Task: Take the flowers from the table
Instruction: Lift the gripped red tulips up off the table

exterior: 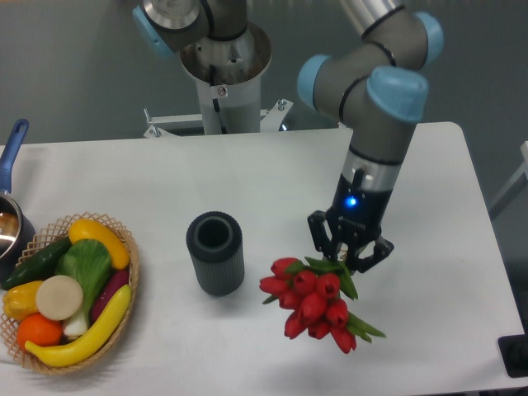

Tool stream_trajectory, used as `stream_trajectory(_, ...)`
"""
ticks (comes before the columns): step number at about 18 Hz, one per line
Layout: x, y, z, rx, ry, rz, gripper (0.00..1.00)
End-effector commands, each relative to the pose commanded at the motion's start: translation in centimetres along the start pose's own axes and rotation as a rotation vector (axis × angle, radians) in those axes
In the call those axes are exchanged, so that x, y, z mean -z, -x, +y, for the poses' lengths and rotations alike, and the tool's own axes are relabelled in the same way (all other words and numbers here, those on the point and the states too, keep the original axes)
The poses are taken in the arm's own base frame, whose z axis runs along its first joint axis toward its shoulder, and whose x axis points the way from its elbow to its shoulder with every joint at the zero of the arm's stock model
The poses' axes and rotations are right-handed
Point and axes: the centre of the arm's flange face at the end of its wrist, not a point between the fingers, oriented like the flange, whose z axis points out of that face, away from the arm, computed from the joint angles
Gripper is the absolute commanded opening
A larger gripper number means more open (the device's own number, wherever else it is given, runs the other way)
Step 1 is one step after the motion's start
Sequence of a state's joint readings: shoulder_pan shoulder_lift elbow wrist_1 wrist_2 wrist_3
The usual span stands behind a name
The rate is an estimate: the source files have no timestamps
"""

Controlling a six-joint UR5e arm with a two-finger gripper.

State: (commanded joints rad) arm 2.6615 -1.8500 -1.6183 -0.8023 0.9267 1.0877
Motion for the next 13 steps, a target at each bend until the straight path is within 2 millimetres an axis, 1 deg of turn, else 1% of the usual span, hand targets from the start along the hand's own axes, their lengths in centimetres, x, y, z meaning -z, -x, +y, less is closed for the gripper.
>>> stream_trajectory(3, 2.2, -0.7, -1.6, 0.020, -0.079, 0.006, 0.13)
stream_trajectory(4, 3.2, -0.9, -2.1, 0.033, -0.107, 0.005, 0.13)
stream_trajectory(5, 4.4, -0.8, -2.4, 0.053, -0.136, 0.003, 0.13)
stream_trajectory(6, 5.0, -0.7, -2.4, 0.070, -0.163, 0.009, 0.13)
stream_trajectory(9, 5.1, -0.6, -1.7, 0.089, -0.207, 0.037, 0.13)
stream_trajectory(13, 5.3, -0.4, -1.4, 0.097, -0.212, 0.035, 0.13)
